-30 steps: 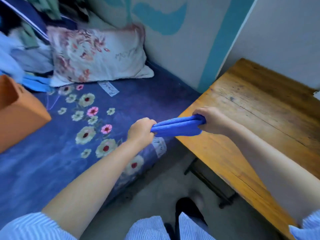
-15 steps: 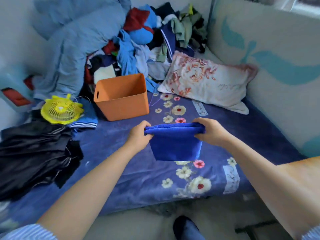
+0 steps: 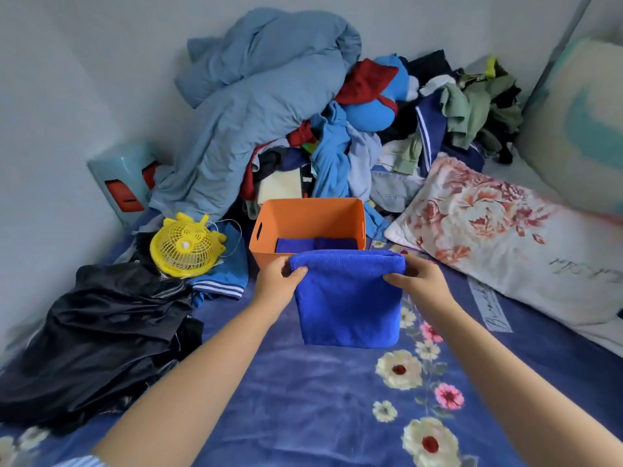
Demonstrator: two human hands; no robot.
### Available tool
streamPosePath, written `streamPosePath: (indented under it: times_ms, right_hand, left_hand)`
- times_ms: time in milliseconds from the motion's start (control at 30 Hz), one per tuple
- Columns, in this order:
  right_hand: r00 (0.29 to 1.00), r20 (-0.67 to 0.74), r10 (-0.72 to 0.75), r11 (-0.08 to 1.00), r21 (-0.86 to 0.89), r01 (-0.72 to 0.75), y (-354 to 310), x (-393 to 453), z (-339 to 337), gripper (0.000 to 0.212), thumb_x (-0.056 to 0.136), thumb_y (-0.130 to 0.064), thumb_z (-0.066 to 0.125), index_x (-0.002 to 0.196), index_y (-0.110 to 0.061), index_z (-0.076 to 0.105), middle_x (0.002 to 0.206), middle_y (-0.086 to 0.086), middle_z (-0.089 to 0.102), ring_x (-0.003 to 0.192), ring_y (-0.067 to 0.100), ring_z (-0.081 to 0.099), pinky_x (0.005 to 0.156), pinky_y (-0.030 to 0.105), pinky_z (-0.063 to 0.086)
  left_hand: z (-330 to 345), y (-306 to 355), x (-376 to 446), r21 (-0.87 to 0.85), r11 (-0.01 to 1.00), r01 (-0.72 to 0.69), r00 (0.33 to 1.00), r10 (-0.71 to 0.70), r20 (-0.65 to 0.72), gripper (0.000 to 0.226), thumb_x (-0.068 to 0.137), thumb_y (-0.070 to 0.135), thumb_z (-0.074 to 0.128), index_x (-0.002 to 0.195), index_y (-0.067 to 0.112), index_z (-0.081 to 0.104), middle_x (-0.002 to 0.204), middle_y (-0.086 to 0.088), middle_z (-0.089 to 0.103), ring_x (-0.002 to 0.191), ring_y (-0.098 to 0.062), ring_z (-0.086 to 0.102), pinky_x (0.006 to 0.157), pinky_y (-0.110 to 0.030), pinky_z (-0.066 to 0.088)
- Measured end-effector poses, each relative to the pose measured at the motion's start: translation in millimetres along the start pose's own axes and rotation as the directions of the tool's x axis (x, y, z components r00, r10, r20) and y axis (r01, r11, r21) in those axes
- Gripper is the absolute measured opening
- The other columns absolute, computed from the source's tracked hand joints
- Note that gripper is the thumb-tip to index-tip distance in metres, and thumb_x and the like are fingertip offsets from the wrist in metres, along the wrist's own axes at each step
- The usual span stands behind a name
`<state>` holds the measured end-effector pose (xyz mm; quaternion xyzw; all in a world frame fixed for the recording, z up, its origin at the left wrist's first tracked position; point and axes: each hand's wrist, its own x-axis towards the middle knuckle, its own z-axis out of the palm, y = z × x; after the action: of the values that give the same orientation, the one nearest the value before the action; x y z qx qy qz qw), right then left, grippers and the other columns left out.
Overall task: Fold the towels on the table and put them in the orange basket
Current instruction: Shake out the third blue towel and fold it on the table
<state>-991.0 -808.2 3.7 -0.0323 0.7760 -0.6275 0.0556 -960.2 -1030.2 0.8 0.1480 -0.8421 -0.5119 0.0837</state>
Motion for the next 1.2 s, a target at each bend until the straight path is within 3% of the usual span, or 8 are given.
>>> streamPosePath:
  times_ms: [133, 433, 500, 700, 833, 933, 1033, 1200]
  right_hand:
    - [0.999, -0.001, -0.045, 0.999, 0.028, 0.045, -7, 89, 22, 0.033, 0.080, 0.007, 0.057, 0.094, -0.023, 0.061, 0.083, -0.012, 0.064, 0.081, 0.007, 0.060, 0.072, 0.019, 0.048]
    - [0.996, -0.001, -0.090, 0.995, -0.036, 0.090, -17, 253, 67, 0.040, 0.085, 0.004, 0.052, 0.122, -0.009, 0.054, 0.103, 0.000, 0.059, 0.092, 0.012, 0.054, 0.062, -0.004, 0.041]
    - [0.997, -0.024, -0.074, 0.996, -0.052, 0.073, -8, 282, 77, 0.041, 0.084, 0.004, 0.052, 0.122, -0.009, 0.054, 0.104, 0.001, 0.059, 0.094, 0.012, 0.054, 0.070, 0.003, 0.044]
    - [0.993, -0.107, 0.046, 0.991, -0.118, -0.058, 44, 361, 107, 0.035, 0.085, 0.000, 0.052, 0.119, -0.006, 0.047, 0.109, 0.009, 0.057, 0.098, 0.017, 0.051, 0.090, 0.035, 0.042]
    - [0.983, -0.134, 0.123, 0.944, -0.289, -0.158, 103, 405, 124, 0.022, 0.086, -0.005, 0.052, 0.107, -0.005, 0.053, 0.091, 0.007, 0.057, 0.084, 0.021, 0.049, 0.072, 0.024, 0.041]
    - [0.966, -0.143, 0.216, 0.869, -0.423, -0.257, 147, 429, 133, 0.019, 0.088, -0.004, 0.049, 0.106, -0.003, 0.054, 0.092, 0.012, 0.060, 0.083, 0.028, 0.050, 0.053, 0.015, 0.028]
    - [0.925, -0.151, 0.347, 0.772, -0.514, -0.374, 181, 450, 143, 0.035, 0.091, -0.005, 0.045, 0.126, -0.001, 0.046, 0.123, 0.020, 0.056, 0.113, 0.034, 0.052, 0.078, 0.024, 0.037]
    - [0.867, -0.209, 0.452, 0.636, -0.606, -0.478, 228, 475, 155, 0.045, 0.088, -0.005, 0.048, 0.132, -0.001, 0.039, 0.132, 0.023, 0.048, 0.123, 0.037, 0.045, 0.099, 0.034, 0.037]
  left_hand:
    - [2, 3, 82, -0.087, 0.996, 0.003, 0.999, -0.008, -0.052, 0.011, 0.088, 0.007, 0.055, 0.091, 0.017, 0.059, 0.072, 0.014, 0.056, 0.066, 0.000, 0.051, 0.052, -0.002, 0.040]
    - [5, -6, 247, -0.119, 0.992, -0.044, 0.989, 0.027, -0.142, 0.013, 0.088, 0.007, 0.055, 0.099, 0.012, 0.059, 0.089, 0.002, 0.058, 0.071, -0.002, 0.051, 0.057, 0.002, 0.038]
    - [11, -17, 281, -0.128, 0.992, -0.023, 0.990, 0.005, -0.140, 0.016, 0.089, 0.009, 0.055, 0.104, 0.009, 0.060, 0.097, 0.000, 0.058, 0.073, -0.002, 0.051, 0.060, 0.000, 0.040]
    - [47, -73, 363, -0.046, 0.993, 0.107, 0.993, -0.109, -0.041, 0.007, 0.092, 0.018, 0.049, 0.090, 0.019, 0.056, 0.069, 0.011, 0.051, 0.062, -0.003, 0.045, 0.053, -0.008, 0.038]
    - [85, -124, 408, 0.150, 0.970, 0.189, 0.981, -0.194, 0.018, 0.024, 0.096, 0.024, 0.043, 0.074, 0.014, 0.046, 0.064, 0.000, 0.048, 0.065, -0.021, 0.045, 0.058, -0.030, 0.033]
    - [118, -158, 430, 0.328, 0.919, 0.220, 0.961, -0.262, 0.090, 0.030, 0.098, 0.023, 0.036, 0.098, -0.001, 0.053, 0.101, -0.021, 0.061, 0.099, -0.036, 0.054, 0.079, -0.035, 0.038]
    - [150, -189, 447, 0.422, 0.871, 0.251, 0.922, -0.348, 0.170, 0.038, 0.100, 0.023, 0.030, 0.112, -0.008, 0.048, 0.118, -0.024, 0.055, 0.110, -0.036, 0.051, 0.080, -0.033, 0.036]
    - [196, -230, 468, 0.534, 0.803, 0.266, 0.856, -0.451, 0.252, 0.039, 0.101, 0.022, 0.028, 0.121, -0.006, 0.046, 0.129, -0.021, 0.050, 0.117, -0.035, 0.048, 0.089, -0.036, 0.039]
